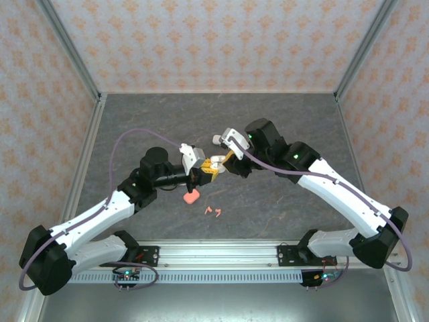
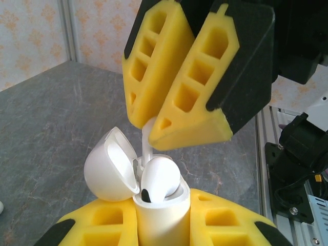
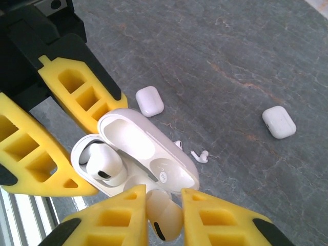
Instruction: Insert wireless bluetooth earbuds into charging case
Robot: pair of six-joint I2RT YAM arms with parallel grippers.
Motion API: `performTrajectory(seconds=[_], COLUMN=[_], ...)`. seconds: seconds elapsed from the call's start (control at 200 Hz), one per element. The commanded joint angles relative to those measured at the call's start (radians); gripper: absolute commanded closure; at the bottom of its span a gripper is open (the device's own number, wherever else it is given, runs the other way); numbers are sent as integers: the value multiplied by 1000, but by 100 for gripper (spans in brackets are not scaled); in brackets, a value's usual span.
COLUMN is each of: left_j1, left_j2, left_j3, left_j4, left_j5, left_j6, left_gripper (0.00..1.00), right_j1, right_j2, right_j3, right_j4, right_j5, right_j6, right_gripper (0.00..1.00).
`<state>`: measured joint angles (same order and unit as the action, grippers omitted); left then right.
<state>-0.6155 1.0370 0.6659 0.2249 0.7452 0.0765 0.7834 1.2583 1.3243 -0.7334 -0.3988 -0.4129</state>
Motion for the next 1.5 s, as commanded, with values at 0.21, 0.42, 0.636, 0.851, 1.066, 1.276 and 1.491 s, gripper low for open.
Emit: performTrajectory(seconds=[0.21, 0.42, 0.636, 0.851, 1.066, 1.276, 1.491], left_j1=[-2, -2, -3, -3, -2, -2, -3], left_j2=[3, 2, 3, 0, -4, -16, -31], left_j3=[41, 39, 35, 26, 20, 9, -1], left_j4=[37, 54, 77, 95, 114, 135, 178], left_j5=[27, 30, 33, 34, 36, 33, 35], left_j6=[-4, -14, -27, -37, -47, -59, -84], left_gripper=[100, 100, 100, 100, 100, 100, 100], right_j1=[5, 5, 5, 5, 2, -55, -228], right_j2=[13, 33, 31, 1, -53, -109, -194], right_j3=[35, 31, 48, 75, 75, 81, -63], right_j4=[-50, -28, -12, -13, 23, 26, 200], right_j5=[-16, -42, -64, -20, -16, -26, -315], right_j6=[-20, 7, 28, 41, 64, 123, 310], right_gripper=[81, 78, 73, 66, 54, 50, 29])
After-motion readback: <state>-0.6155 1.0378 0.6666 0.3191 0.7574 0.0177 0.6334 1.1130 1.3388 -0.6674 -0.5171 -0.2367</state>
